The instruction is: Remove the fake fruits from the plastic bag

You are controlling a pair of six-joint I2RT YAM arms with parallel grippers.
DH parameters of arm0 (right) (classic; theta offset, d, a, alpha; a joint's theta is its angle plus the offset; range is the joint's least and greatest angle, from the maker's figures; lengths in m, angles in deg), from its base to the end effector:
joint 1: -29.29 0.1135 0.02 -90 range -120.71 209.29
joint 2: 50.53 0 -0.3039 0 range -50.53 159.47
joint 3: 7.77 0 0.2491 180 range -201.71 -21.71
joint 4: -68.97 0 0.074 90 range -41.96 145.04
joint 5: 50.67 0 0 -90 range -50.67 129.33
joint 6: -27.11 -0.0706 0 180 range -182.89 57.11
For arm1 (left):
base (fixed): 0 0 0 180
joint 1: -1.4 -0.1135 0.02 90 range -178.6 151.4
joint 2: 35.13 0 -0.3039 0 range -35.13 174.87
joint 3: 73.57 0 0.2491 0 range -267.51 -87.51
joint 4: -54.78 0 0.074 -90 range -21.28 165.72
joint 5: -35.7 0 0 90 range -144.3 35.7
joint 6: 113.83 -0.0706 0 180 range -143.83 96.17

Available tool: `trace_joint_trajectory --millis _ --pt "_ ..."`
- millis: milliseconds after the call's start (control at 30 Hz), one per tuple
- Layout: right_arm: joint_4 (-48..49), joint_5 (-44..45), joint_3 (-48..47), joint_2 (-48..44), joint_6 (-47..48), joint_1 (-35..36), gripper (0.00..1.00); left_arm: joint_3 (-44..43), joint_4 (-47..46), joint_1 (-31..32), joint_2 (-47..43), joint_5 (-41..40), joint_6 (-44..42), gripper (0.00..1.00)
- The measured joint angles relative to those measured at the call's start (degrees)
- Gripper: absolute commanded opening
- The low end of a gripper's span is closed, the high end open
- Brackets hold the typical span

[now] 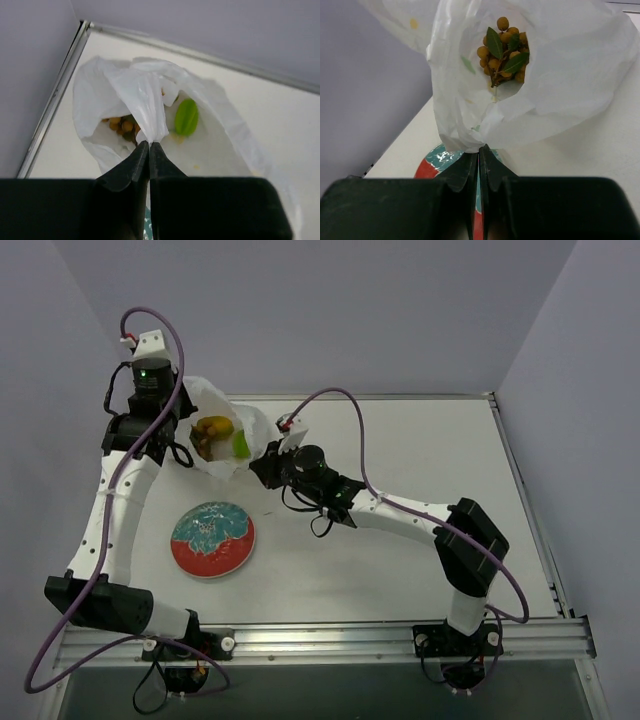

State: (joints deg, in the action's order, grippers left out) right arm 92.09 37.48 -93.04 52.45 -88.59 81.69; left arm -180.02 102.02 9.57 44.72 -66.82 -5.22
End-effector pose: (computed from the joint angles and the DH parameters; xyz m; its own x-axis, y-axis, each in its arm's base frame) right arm 0.2846 0.3733 0.3475 -0.3001 0.3207 -0.8984 -0.7562 0.4942 0.4290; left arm 0.3218 -0.0307 0.4738 -0.3109 -0.2701 -0.9113 -0.1702 0.9591 -0.2262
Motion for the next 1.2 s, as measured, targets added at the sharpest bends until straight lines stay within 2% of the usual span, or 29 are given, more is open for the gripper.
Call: trace_joint_trajectory --millis 100,467,700,833,967,1100,1200 --pt "-1.9 0.1 -0.7 -1.3 0.0 0.9 0.0 -4.5 -0.9 0.0 0.4 0.0 0.8 0.02" --pt "-6.1 2.3 -1.0 -5.2 -0.7 0.0 0.0 -2.7 0.6 -5.2 2.2 4.5 3.5 0.02" --pt "-12.0 3.0 -6.2 -5.2 0.2 -0.6 0.0 -17.5 3.8 -6.1 9.9 7.9 3.6 0.02" --pt "-11.9 3.3 -7.3 -5.7 0.1 -0.6 0.0 -19.3 3.7 -7.0 10.0 9.7 3.6 0.02" --pt "-11.8 4.9 -5.2 -5.8 -0.1 -0.2 0.0 -15.4 1.8 -9.4 10.0 11.3 3.7 0.02" --pt "-11.5 6.4 -3.3 -4.3 -0.3 -0.8 0.0 -5.4 -1.8 -11.8 10.2 11.7 4.6 0.02" --pt "-9.2 6.8 -3.3 0.8 -0.8 -2.6 0.0 1.7 -3.5 -12.7 11.3 11.8 5.2 0.02"
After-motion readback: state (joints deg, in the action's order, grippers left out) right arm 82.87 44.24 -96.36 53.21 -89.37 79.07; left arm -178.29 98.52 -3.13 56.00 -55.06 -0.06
